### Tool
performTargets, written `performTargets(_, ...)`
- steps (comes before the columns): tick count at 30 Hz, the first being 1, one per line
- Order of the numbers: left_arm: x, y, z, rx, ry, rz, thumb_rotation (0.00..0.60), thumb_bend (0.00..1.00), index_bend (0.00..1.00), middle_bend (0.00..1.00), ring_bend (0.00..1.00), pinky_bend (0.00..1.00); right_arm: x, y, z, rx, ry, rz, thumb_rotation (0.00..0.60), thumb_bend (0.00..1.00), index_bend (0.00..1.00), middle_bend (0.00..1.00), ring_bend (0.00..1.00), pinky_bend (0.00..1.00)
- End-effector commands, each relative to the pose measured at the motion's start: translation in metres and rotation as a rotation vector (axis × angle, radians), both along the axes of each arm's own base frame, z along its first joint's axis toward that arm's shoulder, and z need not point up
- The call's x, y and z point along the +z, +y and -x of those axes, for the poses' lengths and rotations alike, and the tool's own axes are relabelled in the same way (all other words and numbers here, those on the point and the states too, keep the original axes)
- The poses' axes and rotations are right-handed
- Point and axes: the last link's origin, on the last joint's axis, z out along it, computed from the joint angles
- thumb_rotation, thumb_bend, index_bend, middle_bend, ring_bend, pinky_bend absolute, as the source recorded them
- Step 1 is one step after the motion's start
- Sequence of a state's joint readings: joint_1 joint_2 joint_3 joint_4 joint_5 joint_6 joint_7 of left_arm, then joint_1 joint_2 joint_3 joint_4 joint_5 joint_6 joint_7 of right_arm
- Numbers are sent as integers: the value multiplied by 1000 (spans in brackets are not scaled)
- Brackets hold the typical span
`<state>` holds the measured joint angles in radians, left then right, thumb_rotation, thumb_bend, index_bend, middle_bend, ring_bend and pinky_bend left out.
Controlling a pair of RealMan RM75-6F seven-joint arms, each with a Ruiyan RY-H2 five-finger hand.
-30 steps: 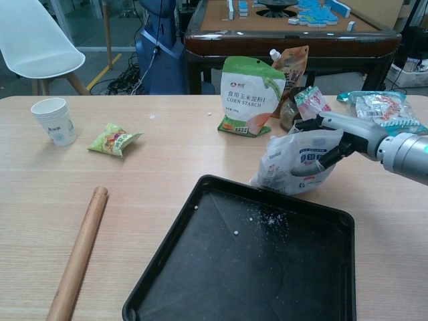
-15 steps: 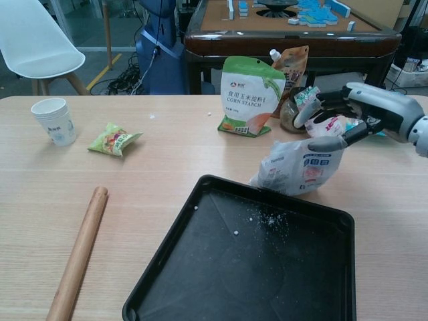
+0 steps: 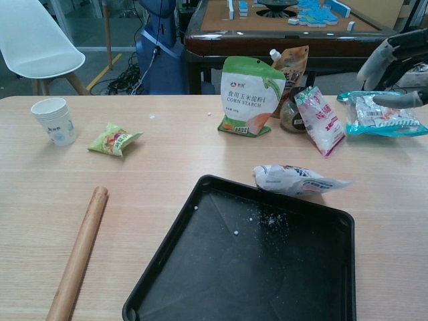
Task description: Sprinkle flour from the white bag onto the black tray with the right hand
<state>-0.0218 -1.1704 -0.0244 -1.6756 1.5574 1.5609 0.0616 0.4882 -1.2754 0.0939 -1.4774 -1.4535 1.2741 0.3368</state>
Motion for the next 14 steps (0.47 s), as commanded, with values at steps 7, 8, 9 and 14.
performTargets(7,1,0,-3,-13,1,3,600,213,69,90,119,56,64,68,45,-249,232,197,600,336,506,533,485,482)
performTargets(8,1,0,-4,-13,2,2,600,213,69,90,119,56,66,72,48,-262,236,200,600,336,506,533,485,482)
performTargets(9,1,0,-4,-14,2,1,600,213,69,90,119,56,68,75,50,-272,238,202,600,336,506,533,485,482)
performTargets(14,1,0,-5,-16,2,3,600,213,69,90,119,56,72,86,60,-306,239,203,600,336,506,533,485,482)
